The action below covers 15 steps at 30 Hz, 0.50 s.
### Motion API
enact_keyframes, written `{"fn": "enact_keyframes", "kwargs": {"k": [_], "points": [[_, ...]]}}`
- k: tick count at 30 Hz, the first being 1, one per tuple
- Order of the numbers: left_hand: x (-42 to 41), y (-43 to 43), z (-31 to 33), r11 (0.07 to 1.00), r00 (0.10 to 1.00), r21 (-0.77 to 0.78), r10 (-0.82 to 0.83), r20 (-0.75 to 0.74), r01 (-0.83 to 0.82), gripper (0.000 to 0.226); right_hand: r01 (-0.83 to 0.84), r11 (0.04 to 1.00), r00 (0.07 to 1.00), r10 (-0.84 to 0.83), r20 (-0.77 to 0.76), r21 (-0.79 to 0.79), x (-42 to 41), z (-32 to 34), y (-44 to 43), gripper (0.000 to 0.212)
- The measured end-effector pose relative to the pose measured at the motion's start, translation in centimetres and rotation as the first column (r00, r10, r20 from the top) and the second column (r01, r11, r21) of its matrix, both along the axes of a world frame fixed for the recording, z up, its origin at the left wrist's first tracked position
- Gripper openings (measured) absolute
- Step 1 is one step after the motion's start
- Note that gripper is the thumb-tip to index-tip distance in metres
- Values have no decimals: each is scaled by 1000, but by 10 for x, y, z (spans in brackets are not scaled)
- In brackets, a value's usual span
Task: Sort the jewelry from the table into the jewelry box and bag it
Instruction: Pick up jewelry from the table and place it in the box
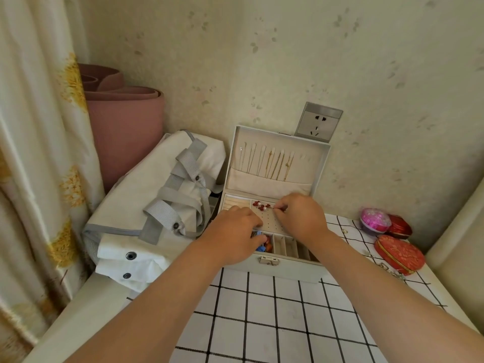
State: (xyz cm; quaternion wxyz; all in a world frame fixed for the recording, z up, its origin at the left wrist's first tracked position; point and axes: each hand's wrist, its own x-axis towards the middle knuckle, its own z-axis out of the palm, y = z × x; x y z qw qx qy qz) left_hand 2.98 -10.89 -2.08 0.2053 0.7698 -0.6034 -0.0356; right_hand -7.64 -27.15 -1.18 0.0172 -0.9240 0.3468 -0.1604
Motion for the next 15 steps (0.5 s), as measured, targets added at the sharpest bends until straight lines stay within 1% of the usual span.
{"fn": "enact_keyframes", "kwargs": {"k": [5,7,10,15], "points": [[0,-1,2,1000,1000,7,10,-4,-10,45,-34,999,999,34,-26,16,-5,2,1,20],[0,-1,3,1000,1000,7,16,-4,-16,44,-36,998,999,36,2,49,-4,2,2,16],[-2,-2,4,1000,1000,12,29,0,-29,45,-55,998,998,56,-22,42,-3,0,0,19],[-6,-7,1,999,998,13,50,42,-51,46,-27,994,999,29,-25,103,-7,3,-7,17]]}}
